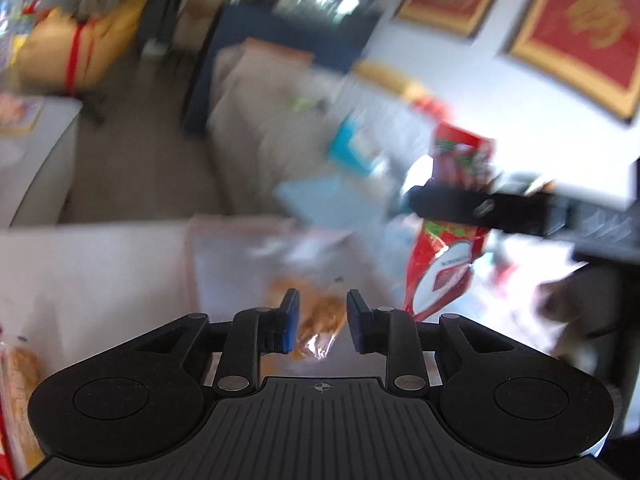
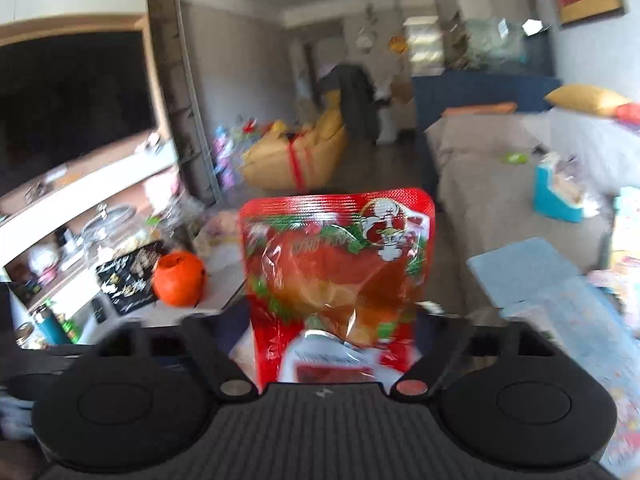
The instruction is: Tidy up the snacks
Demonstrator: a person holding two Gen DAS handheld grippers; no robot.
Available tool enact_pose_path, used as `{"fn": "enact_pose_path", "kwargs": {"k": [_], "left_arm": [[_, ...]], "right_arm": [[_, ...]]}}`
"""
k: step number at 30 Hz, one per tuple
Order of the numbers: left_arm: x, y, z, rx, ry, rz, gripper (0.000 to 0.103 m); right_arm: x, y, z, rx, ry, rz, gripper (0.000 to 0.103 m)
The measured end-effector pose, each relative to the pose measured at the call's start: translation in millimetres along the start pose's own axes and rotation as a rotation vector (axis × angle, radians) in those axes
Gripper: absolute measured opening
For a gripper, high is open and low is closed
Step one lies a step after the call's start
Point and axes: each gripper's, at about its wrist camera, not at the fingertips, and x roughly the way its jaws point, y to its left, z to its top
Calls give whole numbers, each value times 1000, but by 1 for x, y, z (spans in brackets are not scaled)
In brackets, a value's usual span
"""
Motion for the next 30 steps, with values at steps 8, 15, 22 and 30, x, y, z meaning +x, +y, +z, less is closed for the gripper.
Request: {"fn": "enact_pose_path", "kwargs": {"k": [8,15,22,30], "left_arm": [[-51,30,-43,-21,-86,77,30],[-71,55,-54,-109,-97,183,30],[-89,48,-67,-30,-78,202,30],[-120,69,-89,-73,-146,276,30]], "right_arm": [[50,-28,-45,46,175,-27,86],[59,-21,-49,119,138,178,86],[137,-1,-23,-21,255,-219,86],[93,-52,-73,376,273,151,86]]}}
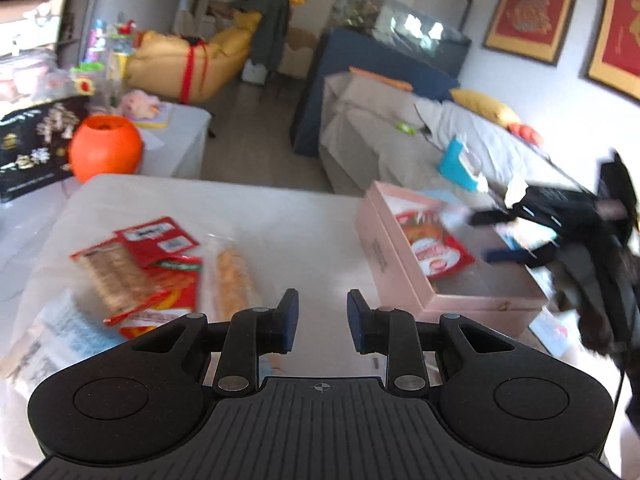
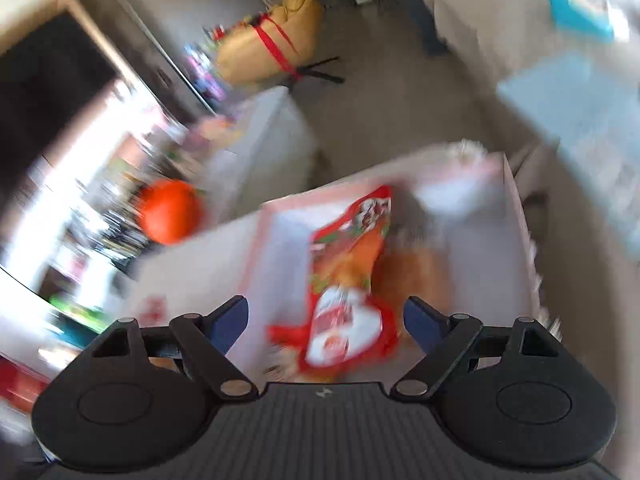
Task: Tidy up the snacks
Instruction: 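Open the right tool to drop the red packet into the pink box, then grasp the long wrapped bread stick with the left tool and lift it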
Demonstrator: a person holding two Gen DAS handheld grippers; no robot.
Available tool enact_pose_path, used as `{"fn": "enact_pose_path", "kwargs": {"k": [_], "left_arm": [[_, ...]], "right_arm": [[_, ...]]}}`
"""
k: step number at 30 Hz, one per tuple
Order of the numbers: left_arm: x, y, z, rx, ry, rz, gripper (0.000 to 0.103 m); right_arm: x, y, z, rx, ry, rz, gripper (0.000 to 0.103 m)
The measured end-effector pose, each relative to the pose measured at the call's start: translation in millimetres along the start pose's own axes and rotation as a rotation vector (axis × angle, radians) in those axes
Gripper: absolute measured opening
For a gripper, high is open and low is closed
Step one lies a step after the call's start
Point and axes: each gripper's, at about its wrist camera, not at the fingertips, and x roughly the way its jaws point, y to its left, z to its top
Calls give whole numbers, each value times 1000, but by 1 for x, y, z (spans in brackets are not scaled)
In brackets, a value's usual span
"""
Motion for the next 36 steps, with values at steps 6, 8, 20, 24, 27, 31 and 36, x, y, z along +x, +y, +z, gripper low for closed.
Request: {"fn": "enact_pose_path", "kwargs": {"k": [6,8,20,24,27,31,36], "left_arm": [[-19,38,1,-105,-69,139,30],[-24,49,3,-141,-77,180,30],[-49,96,-6,-283,-82,368,30],[-45,107,-14,-337,-55,389,30],[-37,102,-4,-302,-75,341,30],[-3,104,23,-298,-9,330,30],[40,113,39,-266,65,412,33]], "right_arm": [[-56,31,-69,-319,-172,-142,86],[-62,42,-90,-392,-186,-153,86],[-26,41,-156,-443,-77,-171,86],[-19,39,-164,-442,-69,-176,88],[-11,45,-169,-489,-60,-204,91],[-4,54,-173,-553,-46,-240,94],[-6,51,-172,-552,-42,-221,97]]}}
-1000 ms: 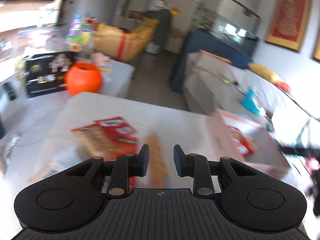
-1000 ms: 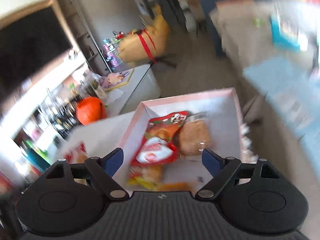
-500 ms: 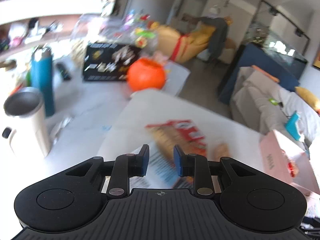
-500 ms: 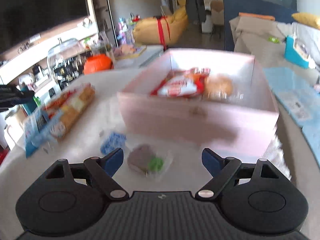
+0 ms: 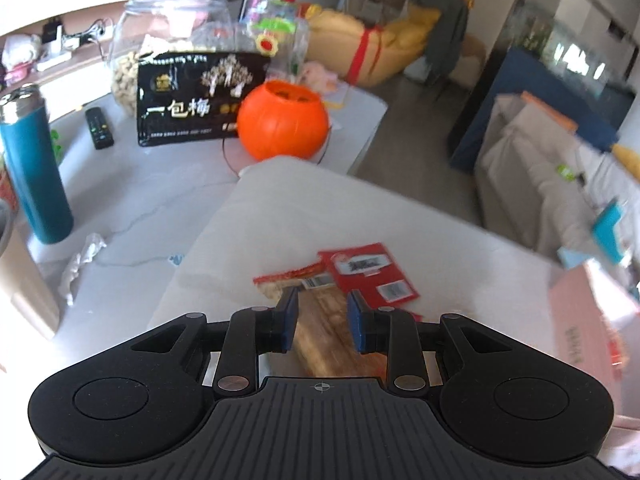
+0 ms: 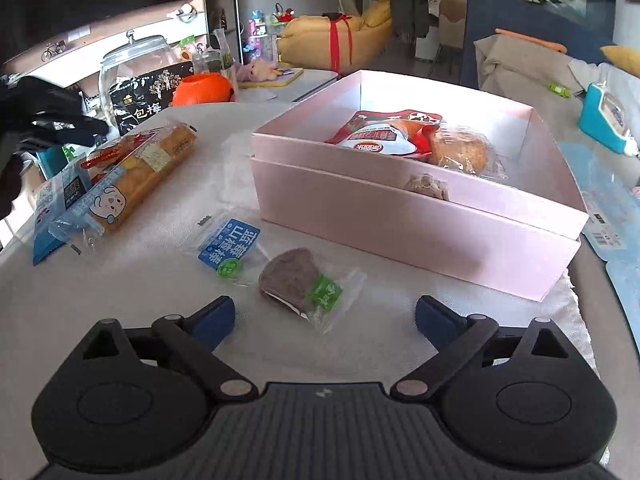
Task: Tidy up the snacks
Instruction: 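Grasp the long wrapped bread stick with the left tool and lift it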
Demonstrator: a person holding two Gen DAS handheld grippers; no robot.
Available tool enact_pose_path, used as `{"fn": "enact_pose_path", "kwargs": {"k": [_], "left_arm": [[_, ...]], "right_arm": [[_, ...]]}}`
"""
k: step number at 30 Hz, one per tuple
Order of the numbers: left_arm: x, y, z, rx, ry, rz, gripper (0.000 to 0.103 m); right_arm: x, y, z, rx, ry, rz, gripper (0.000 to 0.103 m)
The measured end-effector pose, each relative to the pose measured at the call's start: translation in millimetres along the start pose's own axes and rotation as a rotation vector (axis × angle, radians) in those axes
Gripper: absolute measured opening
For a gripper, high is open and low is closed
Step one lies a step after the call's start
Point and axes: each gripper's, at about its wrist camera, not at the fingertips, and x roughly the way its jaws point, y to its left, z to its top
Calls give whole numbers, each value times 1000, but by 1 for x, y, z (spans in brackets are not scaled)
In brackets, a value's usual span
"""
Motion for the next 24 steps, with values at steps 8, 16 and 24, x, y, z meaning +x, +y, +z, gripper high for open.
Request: {"fn": "enact_pose_path", "kwargs": {"k": [8,16,24], "left_arm": [[7,-6,-1,110,-14,23,36],[5,6,-9,121,88,22,50],[10,10,-6,103,103,-48,37]], "right_arm": [[1,0,0,-9,2,15,101],[0,0,0,-10,2,15,101],[1,0,0,-11,2,16,101]]}}
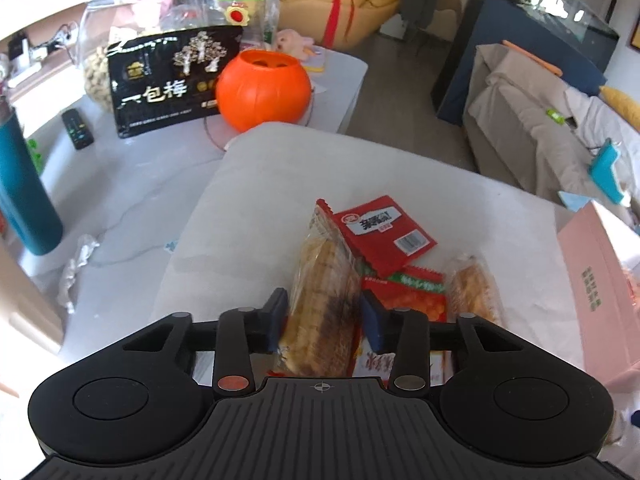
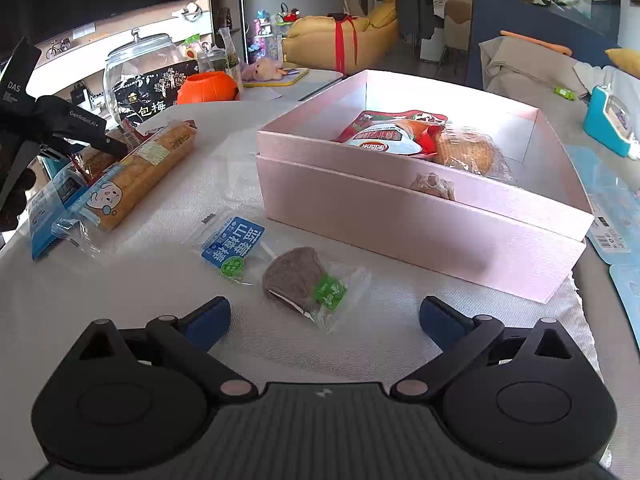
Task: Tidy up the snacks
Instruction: 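Grasp the long wrapped bread stick with the left tool and lift it, then grasp the blue-labelled hawthorn packet with the right tool while the left holds the bread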
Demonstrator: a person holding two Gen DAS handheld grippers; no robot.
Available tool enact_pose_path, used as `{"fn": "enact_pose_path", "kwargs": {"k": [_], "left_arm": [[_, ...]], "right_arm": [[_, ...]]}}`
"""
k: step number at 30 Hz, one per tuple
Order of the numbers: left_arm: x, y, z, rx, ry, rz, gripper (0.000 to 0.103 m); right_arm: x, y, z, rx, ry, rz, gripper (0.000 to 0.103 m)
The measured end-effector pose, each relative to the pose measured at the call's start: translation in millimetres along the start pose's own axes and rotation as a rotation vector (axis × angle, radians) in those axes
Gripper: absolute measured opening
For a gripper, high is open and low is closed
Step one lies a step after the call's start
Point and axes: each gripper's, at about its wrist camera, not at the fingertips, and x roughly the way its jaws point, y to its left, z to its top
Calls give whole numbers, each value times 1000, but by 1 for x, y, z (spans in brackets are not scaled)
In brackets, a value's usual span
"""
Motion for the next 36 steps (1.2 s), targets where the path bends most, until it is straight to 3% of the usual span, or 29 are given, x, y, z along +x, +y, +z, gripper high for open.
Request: {"fn": "enact_pose_path", "kwargs": {"k": [1,2,5,8,13,16,21,24,26,29,33,36], "left_arm": [[-3,1,-1,-10,-12,-14,27],[-9,0,-2,-19,-35,-35,26],[-38,-8,-9,0,-126,-95,25],[-66,-22,-21,6,-168,-228,25],[-80,-66,-59,98,-69,-441,25],[-75,-90,-90,163,12,-490,25],[-68,-110,-127,250,92,-465,26],[-69,-111,-134,280,82,-390,38],[-71,-105,-133,272,63,-358,40],[-80,-93,-130,259,39,-320,41],[-86,-85,-129,267,29,-317,38],[-86,-91,-129,305,34,-319,39]], "right_arm": [[0,0,0,-2,2,1,101],[0,1,0,-8,5,3,102],[2,1,2,-20,16,15,103],[3,0,3,-28,20,24,103],[2,0,2,-31,18,29,103],[1,0,2,-24,15,29,103],[1,2,11,-26,0,9,93],[6,6,23,-62,-14,3,93],[13,8,30,-69,1,32,91],[17,11,31,-34,43,82,81],[-1,23,19,-12,66,192,76],[-16,28,9,15,75,226,72]]}}
